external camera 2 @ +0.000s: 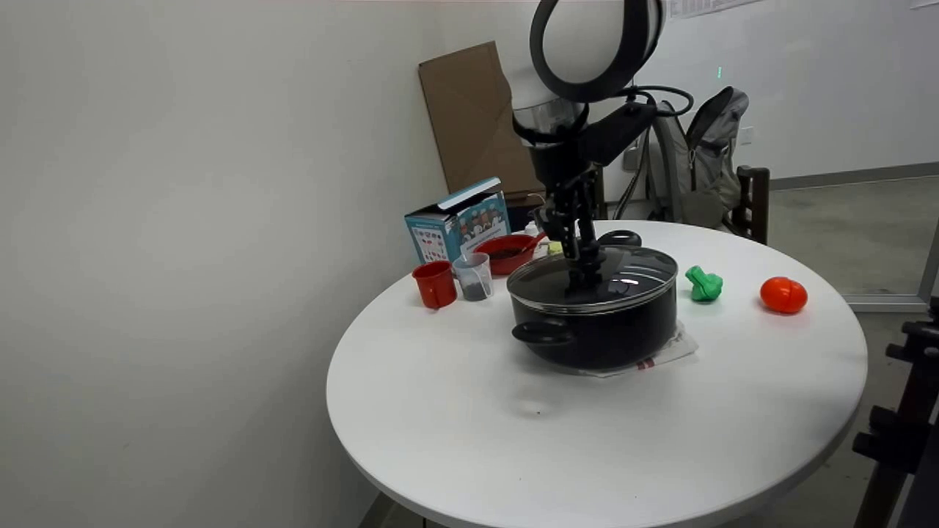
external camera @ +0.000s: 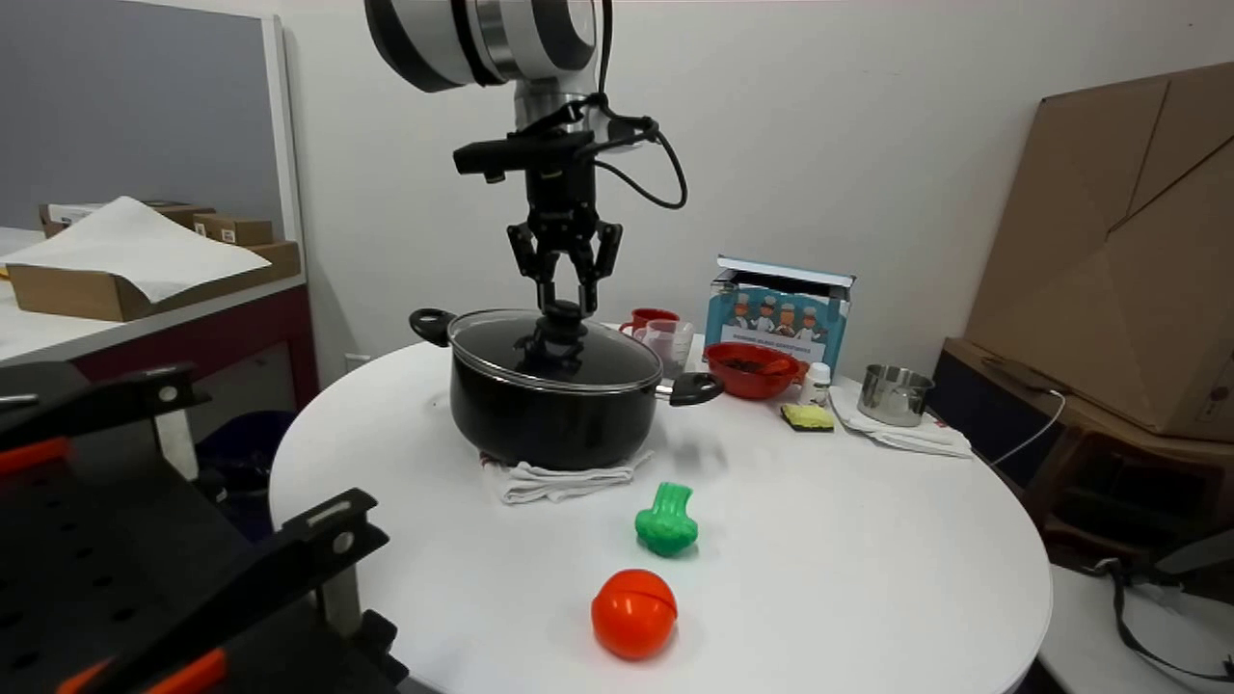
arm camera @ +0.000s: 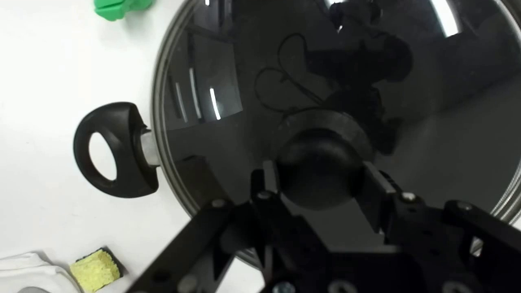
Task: Take the lid off the pot, put its contents om the table, then place the lid on the pot
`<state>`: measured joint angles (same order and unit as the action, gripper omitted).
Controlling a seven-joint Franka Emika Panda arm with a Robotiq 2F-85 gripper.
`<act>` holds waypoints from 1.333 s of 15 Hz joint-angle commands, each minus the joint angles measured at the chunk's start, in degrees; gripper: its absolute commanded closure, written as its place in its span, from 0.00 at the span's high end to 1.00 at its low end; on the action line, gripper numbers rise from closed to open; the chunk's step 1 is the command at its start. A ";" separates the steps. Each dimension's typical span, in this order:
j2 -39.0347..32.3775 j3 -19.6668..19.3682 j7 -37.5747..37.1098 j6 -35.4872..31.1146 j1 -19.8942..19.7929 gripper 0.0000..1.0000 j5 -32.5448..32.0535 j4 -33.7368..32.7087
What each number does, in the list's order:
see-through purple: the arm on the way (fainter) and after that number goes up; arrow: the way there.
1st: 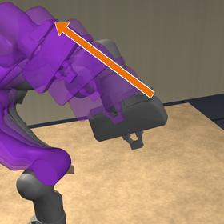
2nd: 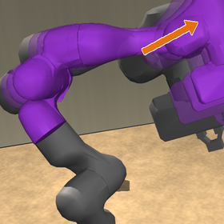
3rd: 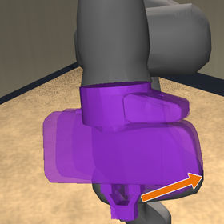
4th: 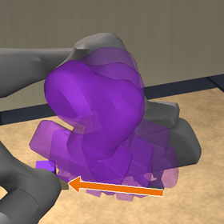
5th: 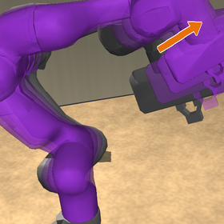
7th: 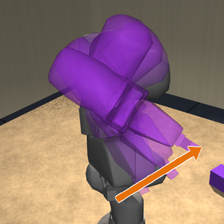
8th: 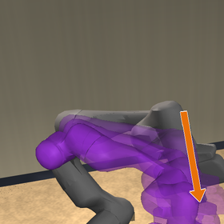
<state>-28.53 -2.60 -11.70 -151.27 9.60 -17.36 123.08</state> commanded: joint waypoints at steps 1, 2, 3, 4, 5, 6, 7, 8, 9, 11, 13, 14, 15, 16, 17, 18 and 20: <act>0.86 -2.10 0.21 -2.39 1.09 0.24 -1.77 1.19; 0.76 -2.25 0.18 -2.67 1.25 0.24 -1.90 1.25; 0.65 -2.29 0.26 -2.84 1.34 0.24 -1.91 1.31; 0.55 -2.40 0.24 -3.02 1.50 0.24 -2.04 1.38; 0.47 -2.47 0.23 -3.04 1.59 0.24 -2.08 1.45; 0.34 -2.61 0.33 -3.21 1.76 0.24 -2.37 1.58; 0.22 -3.15 0.03 -4.07 2.22 0.24 -3.25 1.84; 0.05 -3.41 -0.01 -4.46 2.45 0.24 -3.71 1.91; -0.16 -4.02 -0.37 -5.17 2.93 0.24 -4.60 1.98; -0.56 -4.77 -0.58 -6.20 3.51 0.24 -5.89 2.10; -0.79 -5.50 -0.85 -7.19 4.08 0.24 -6.91 2.28; -0.97 -5.99 -1.06 -7.59 4.35 0.24 -7.66 2.35; -1.25 -6.39 -1.07 -8.22 4.54 0.24 -8.14 2.41; -1.11 -6.56 -1.04 -8.71 4.72 0.24 -8.31 2.56; -1.04 -6.77 -1.03 -8.88 4.94 0.24 -8.56 2.74; -0.99 -6.95 -1.15 -8.92 5.19 0.24 -8.62 2.83; -0.82 -6.73 -0.86 -8.12 5.19 0.76 -7.95 2.95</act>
<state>-28.97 -7.90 -11.94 -158.15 13.96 -24.37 125.37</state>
